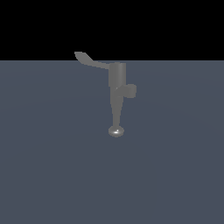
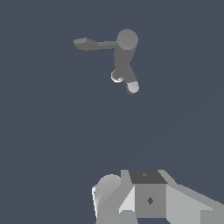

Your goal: Turn on the faucet by rotating a designated handle.

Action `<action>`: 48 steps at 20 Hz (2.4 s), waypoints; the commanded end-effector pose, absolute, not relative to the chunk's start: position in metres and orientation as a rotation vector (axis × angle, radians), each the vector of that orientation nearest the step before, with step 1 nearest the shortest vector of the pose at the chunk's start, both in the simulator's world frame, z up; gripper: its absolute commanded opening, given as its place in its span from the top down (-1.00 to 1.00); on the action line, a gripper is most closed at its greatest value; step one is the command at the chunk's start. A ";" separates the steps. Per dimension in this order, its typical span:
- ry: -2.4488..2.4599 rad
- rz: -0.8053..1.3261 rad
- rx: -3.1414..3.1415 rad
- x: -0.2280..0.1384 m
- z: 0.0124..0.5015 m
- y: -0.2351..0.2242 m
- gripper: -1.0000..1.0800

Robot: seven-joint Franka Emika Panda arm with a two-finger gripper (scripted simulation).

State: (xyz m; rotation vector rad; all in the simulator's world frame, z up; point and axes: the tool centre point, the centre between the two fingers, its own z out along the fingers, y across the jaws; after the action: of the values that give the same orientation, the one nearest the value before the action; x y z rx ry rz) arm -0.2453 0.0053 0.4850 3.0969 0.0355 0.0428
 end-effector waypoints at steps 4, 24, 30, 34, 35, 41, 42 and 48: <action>0.033 0.042 3.097 -0.244 0.485 0.005 1.00; -0.086 0.034 3.115 -0.225 0.478 0.008 1.00; -0.229 0.028 3.130 -0.204 0.471 0.013 1.00; -0.361 0.020 3.135 -0.186 0.463 0.018 1.00; -0.397 0.017 3.134 -0.181 0.461 0.020 1.00; -0.617 -0.001 3.118 -0.153 0.446 0.028 1.00; -0.655 -0.004 3.113 -0.148 0.443 0.030 1.00; -0.877 -0.023 3.068 -0.120 0.425 0.040 1.00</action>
State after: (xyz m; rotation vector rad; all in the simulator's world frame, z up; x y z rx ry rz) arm -0.1274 0.0369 0.4301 3.0814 -0.8196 -0.0182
